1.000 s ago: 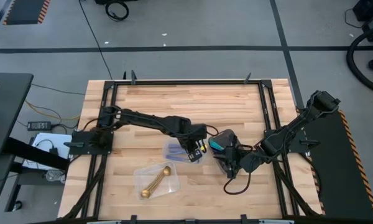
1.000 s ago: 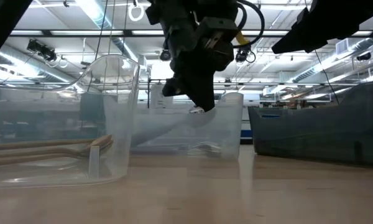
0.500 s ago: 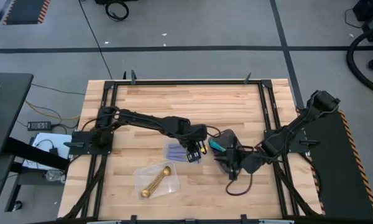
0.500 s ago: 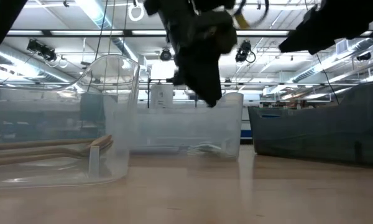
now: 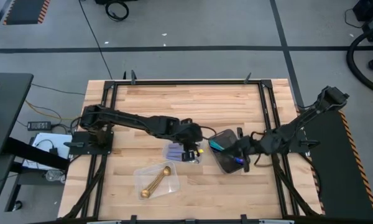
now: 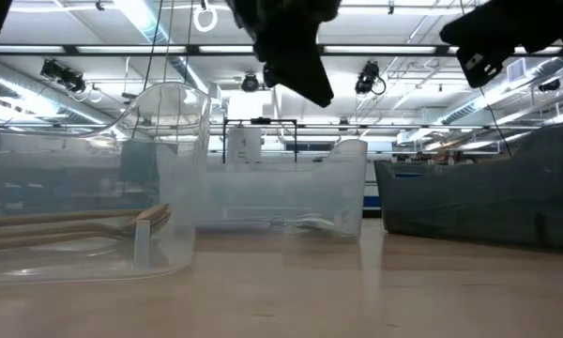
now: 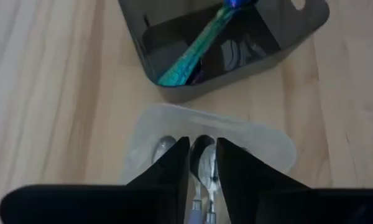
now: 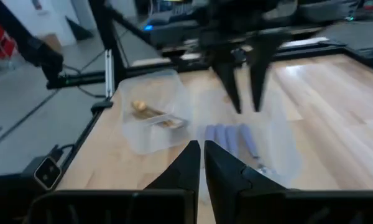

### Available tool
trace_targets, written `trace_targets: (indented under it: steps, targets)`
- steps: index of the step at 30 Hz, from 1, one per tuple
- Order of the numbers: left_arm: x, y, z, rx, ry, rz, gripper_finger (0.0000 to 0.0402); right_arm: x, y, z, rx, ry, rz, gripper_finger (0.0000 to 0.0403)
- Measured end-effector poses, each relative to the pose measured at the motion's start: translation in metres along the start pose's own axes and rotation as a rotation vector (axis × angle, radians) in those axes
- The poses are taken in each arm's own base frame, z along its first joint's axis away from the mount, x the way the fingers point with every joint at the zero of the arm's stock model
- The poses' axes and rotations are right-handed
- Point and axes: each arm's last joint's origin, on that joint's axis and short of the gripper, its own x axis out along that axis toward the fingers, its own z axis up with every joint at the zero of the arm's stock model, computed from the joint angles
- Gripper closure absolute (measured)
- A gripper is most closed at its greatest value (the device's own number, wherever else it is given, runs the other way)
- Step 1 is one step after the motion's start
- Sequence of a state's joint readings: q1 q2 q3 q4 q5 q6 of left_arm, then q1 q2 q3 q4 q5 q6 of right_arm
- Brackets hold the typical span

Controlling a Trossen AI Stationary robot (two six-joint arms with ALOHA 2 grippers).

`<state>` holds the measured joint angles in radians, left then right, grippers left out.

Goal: Sort silverware by color (type)
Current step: Return to Home Position

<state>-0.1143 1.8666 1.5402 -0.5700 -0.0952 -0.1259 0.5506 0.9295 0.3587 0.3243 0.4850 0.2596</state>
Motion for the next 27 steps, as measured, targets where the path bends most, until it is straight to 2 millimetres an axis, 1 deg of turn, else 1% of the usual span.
trace_targets:
  steps: [4,5,10,12,13,15,17,19,20,23,25,27]
  targets:
    - [-0.012,0.004,-0.020,-0.020,-0.045,0.020,0.0325,-0.014,-0.014,0.006,0.034,-0.066,-0.009,0.0373]
    - [-0.017,0.004,-0.022,-0.025,-0.088,0.017,0.0327,-0.018,-0.017,0.006,0.037,-0.077,-0.014,0.0373]
    - [-0.046,0.002,-0.046,-0.025,-0.227,0.036,0.0331,-0.035,-0.028,0.017,0.056,-0.165,-0.026,0.0374]
    - [-0.056,0.002,-0.061,-0.004,-0.223,0.056,0.0331,-0.043,-0.032,0.022,0.048,-0.196,-0.041,0.0373]
    - [-0.061,0.003,-0.063,0.001,-0.264,0.056,0.0331,-0.047,-0.034,0.022,0.040,-0.205,-0.045,0.0373]
    - [-0.071,0.005,-0.080,0.032,-0.262,0.082,0.0331,-0.053,-0.037,0.027,0.039,-0.252,-0.078,0.0374]
    - [-0.078,0.008,-0.088,0.053,-0.327,0.095,0.0331,-0.062,-0.043,0.030,0.041,-0.282,-0.121,0.0373]
    - [-0.085,0.013,-0.106,0.077,-0.338,0.108,0.0331,-0.069,-0.047,0.032,0.047,-0.314,-0.158,0.0373]
    - [-0.089,0.015,-0.111,0.077,-0.361,0.108,0.0331,-0.074,-0.050,0.034,0.056,-0.333,-0.173,0.0373]
    - [-0.097,0.022,-0.133,0.069,-0.372,0.114,0.0331,-0.084,-0.056,0.033,0.087,-0.355,-0.199,0.0373]
    - [-0.102,0.024,-0.143,0.060,-0.398,0.113,0.0331,-0.091,-0.060,0.031,0.092,-0.351,-0.206,0.0373]
    - [-0.108,0.026,-0.158,0.059,-0.409,0.107,0.0331,-0.097,-0.063,0.029,0.090,-0.349,-0.203,0.0373]
